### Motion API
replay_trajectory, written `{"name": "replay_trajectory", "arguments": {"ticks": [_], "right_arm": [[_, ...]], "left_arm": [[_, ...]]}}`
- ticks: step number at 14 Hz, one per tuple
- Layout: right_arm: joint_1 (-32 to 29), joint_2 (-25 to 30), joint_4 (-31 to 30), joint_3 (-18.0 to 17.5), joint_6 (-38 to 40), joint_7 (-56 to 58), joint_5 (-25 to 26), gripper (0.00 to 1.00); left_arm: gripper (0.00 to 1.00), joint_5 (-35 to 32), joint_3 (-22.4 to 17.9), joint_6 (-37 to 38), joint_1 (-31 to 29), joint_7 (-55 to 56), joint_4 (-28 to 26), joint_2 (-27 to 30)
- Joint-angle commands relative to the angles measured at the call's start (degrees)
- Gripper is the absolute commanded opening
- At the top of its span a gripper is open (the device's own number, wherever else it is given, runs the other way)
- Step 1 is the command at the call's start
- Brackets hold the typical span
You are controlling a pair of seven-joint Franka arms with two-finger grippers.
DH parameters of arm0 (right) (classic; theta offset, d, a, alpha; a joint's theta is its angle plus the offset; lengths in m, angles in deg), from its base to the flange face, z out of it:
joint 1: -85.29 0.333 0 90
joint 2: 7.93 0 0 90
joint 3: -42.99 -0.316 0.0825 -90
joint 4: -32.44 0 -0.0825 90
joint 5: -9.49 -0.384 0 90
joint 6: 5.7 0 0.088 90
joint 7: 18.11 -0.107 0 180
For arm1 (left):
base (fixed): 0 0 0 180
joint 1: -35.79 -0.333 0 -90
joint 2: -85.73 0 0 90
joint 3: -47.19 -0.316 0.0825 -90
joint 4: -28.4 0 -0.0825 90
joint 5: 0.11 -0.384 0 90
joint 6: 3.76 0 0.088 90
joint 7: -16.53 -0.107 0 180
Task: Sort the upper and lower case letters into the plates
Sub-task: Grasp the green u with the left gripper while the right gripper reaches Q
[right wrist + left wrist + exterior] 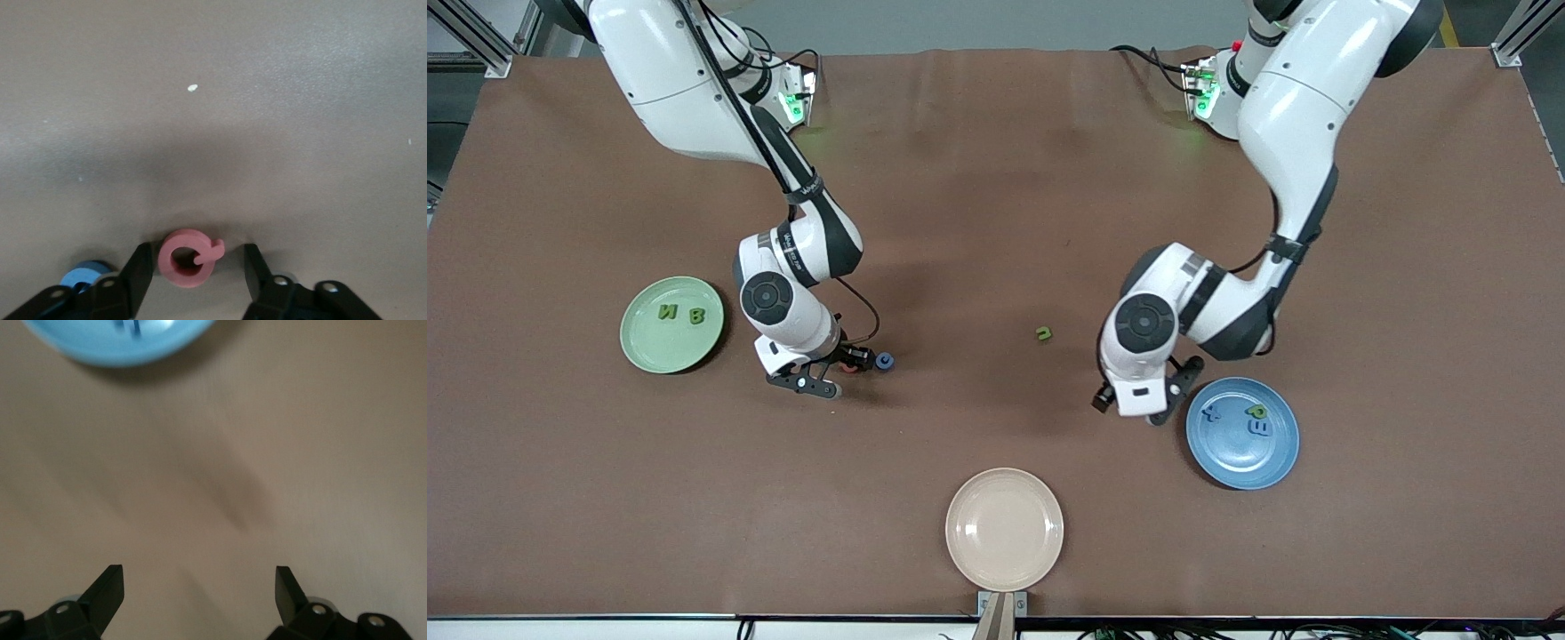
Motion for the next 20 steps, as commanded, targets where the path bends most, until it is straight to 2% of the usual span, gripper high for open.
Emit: {"name": "replay_trajectory", "arguments": {"ticks": [1, 4, 8, 11, 13, 15, 16, 19, 20], "right_arm": [[0.1, -0.5, 0.0, -0.3, 0.5, -0.1, -0.4, 0.50], [0.1, -0.5, 0.0, -0.3, 0.4, -0.1, -0.4, 0.36], [0.1, -0.5, 0.1, -0.2, 0.4, -0.1, -0.4, 0.22], [0.1, -0.4, 0.1, -0.2, 0.4, -0.1, -0.3, 0.15], [0.1, -0.4, 0.1, -0.2, 0.4, -0.1, -0.3, 0.13], [0.1, -0.4, 0.1, -0.2, 0.4, -0.1, -0.3, 0.15], [0.1, -0.4, 0.1, -0.2, 0.4, -0.2, -0.3, 0.24], [-0.1, -0.4, 1.0, -0.2, 0.5, 0.0, 0.3, 0.39], [-0.3, -0.4, 1.2, -0.1, 0.5, 0.1, 0.6, 0.40]], "left_arm": [[0.99, 2.4, -0.3, -3.3, 1.6, 4.4, -1.2, -0.5], [0.92, 2.5, -0.3, -10.4, 4.2, 7.1, -5.4, -0.5], [0.77, 1.5, -0.3, -12.4, 7.5, 10.8, -7.0, -0.5], [0.63, 1.1, -0.3, -12.4, 9.3, 3.4, -7.8, -0.3], [0.62, 1.0, -0.2, -12.4, 9.7, -0.2, -8.5, 0.0], [0.62, 1.0, -0.2, -12.4, 10.7, -3.5, -9.7, 0.4], [0.62, 1.0, -0.2, -12.4, 11.0, -4.8, -10.3, 0.6], [0.59, -0.4, -0.2, -12.4, 11.0, -5.8, -10.7, 0.8], [0.59, -0.7, -0.3, -12.5, 10.9, -5.8, -10.7, 0.7]]}}
